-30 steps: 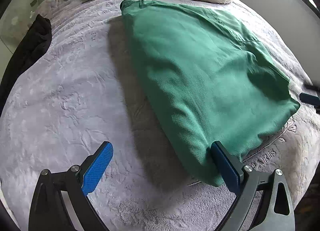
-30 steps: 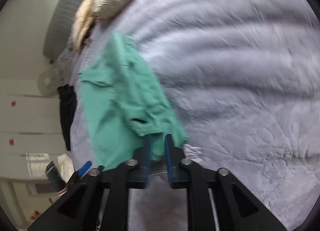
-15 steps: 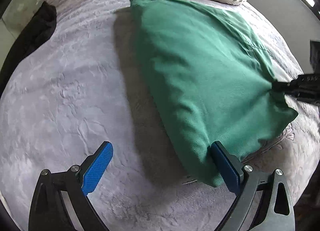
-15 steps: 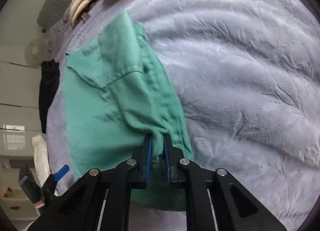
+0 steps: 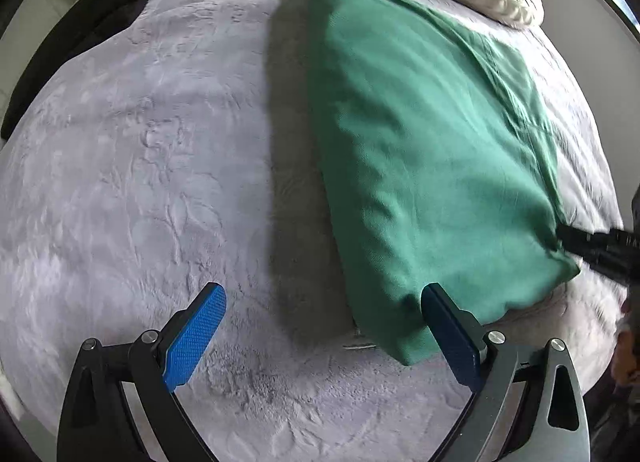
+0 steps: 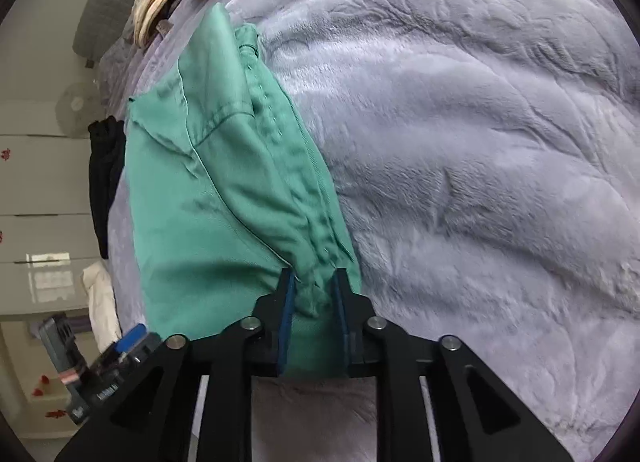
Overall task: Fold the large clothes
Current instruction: 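Pull the shirt edge with the right gripper to square the fold, then open the right gripper and release the shirt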
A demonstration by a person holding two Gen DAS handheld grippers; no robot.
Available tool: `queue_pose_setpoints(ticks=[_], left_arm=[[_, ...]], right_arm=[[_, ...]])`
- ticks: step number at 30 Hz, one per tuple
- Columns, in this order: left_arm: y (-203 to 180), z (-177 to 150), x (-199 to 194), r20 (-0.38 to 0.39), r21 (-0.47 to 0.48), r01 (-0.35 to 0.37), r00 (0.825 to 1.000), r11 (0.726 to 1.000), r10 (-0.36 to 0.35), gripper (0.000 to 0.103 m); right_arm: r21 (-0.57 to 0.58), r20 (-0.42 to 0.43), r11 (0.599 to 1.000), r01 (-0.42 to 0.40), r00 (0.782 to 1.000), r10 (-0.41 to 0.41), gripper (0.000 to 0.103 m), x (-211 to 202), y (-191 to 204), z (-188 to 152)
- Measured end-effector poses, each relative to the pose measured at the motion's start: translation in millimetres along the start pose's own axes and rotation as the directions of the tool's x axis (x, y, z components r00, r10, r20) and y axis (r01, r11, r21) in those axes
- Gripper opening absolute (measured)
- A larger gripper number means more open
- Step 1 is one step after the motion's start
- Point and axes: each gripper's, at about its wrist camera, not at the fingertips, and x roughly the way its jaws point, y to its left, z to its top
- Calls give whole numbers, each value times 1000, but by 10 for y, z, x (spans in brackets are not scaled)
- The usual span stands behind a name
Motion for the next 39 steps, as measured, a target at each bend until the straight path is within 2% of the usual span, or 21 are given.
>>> queue_pose_setpoints(ticks=[7, 11, 12, 13, 15, 20, 23, 26, 28, 30, 34, 39], left_arm=[[-44, 5, -28, -3, -34, -28, 1000, 999, 28, 99], [-97, 7, -37, -10, -43, -40, 999, 998, 39, 99], [-105, 16, -43, -7, -42, -45, 999, 998, 44, 99], [-113, 25, -52, -1, -39, -48, 999, 998, 48, 99], [-108, 52, -52, 2, -36, -49, 999, 998, 49, 99], [-94, 114, -17, 7, -36, -70, 998, 997, 70, 99], [-74, 131, 1, 5, -42, -90, 996, 995, 90, 99], [-38, 133, 25, -9, -50, -87, 996, 995, 87, 99], [-3, 142, 28, -2, -64, -90, 996, 994, 90, 99], [33, 158, 12, 18, -78, -92, 995, 993, 93, 103], [100, 205, -18, 38, -101, -88, 995, 991, 92, 103], [99, 263, -14, 41, -83, -58, 997, 995, 61, 103]], right_arm=[[-17, -40, 1000, 26, 999, -27, 30, -43, -37, 9], [19, -44, 999, 39, 998, -38, 31, -129, -162, 30], [28, -39, 999, 32, 999, -31, 36, -175, -186, 36], [32, -34, 999, 28, 999, -27, 52, -205, -193, 41], [32, -14, 999, 21, 1000, -21, 68, -286, -187, 54], [18, 13, 1000, -6, 1000, 5, 69, -372, -90, 134], [-3, 2, 1000, -7, 1000, 7, 76, -320, 19, 192], [-26, -5, 1000, -11, 1000, 11, 76, -259, 140, 234], [-33, -10, 999, -14, 1000, 14, 82, -227, 198, 260], [-42, -10, 999, -17, 1000, 17, 82, -198, 246, 267], [-61, -9, 998, -30, 1000, 29, 82, -171, 322, 304], [-73, -5, 997, -29, 1000, 29, 84, -158, 364, 362]])
